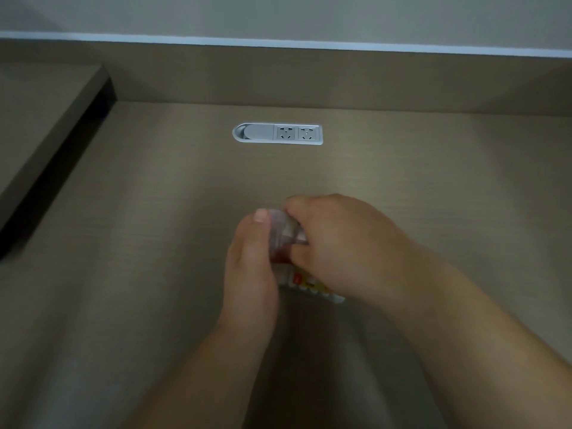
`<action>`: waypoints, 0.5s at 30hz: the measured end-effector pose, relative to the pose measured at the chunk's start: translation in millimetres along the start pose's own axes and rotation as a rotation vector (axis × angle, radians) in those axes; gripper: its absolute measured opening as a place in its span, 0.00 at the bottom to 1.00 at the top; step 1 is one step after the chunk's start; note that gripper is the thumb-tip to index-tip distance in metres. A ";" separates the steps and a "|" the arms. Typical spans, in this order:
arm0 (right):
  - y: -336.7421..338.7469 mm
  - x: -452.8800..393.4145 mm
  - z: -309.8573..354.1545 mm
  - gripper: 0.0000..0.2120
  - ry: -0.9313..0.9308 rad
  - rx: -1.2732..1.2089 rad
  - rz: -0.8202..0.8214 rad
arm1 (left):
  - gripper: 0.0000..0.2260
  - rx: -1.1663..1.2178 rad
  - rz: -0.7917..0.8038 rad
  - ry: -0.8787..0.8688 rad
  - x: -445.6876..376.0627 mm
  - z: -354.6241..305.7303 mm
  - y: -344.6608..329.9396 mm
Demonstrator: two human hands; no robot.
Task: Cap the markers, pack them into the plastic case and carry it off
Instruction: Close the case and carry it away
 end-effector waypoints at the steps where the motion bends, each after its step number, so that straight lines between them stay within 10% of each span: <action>1: 0.7 0.6 -4.9 0.12 -0.035 -0.025 -0.012 | 0.32 0.027 -0.003 0.007 3.7 3.7 1.6; 10: -16.6 31.1 -56.8 0.09 -0.360 -0.977 -0.113 | 0.45 0.088 -0.093 0.171 11.9 21.7 9.2; 15: -38.8 51.6 -64.1 0.15 -0.516 -1.470 -0.204 | 0.30 -0.061 0.055 0.147 8.6 9.3 -4.2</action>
Point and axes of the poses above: each hand's wrist, its own x-axis away from the middle knuckle, its own y-axis out of the back of the hand, z = x × y, the point moved 7 cm from there along -x, towards the middle knuckle, and after that the axes turned 2 degrees about -y, right-handed, at the moved point
